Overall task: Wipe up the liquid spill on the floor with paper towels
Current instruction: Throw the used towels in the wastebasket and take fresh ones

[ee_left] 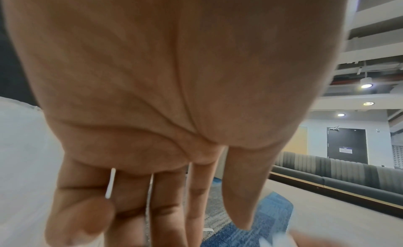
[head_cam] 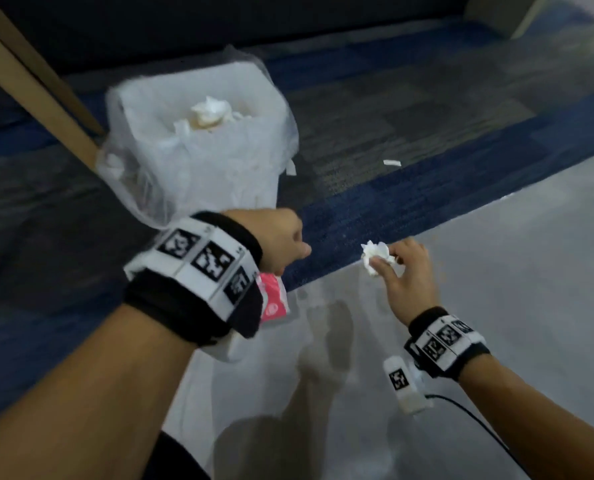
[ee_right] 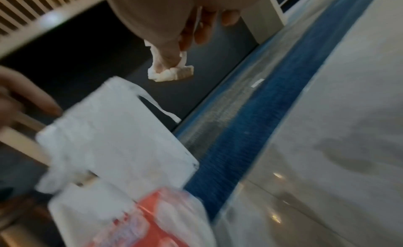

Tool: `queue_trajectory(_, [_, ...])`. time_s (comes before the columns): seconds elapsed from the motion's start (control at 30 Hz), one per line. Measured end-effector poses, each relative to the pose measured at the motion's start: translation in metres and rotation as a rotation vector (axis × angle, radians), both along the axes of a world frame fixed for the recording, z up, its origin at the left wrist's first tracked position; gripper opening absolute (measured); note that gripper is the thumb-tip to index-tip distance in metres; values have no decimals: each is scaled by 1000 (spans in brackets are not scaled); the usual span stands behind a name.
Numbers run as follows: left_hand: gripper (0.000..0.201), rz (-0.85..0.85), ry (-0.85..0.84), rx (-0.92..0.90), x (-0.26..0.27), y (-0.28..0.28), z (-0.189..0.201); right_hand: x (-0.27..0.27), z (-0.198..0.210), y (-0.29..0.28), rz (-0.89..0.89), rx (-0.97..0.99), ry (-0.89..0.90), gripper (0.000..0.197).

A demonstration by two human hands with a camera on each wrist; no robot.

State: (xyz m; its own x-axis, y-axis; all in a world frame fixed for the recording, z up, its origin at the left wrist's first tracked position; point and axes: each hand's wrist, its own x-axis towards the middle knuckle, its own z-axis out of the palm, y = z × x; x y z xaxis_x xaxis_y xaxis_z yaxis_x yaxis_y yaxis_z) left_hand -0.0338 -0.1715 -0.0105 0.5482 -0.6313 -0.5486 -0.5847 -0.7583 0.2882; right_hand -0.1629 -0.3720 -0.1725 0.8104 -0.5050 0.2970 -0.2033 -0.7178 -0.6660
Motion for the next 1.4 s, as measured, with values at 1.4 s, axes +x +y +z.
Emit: queue_trajectory(1.4, [19, 229, -139, 140, 45, 85, 15, 107, -20, 160, 268, 170, 559, 29])
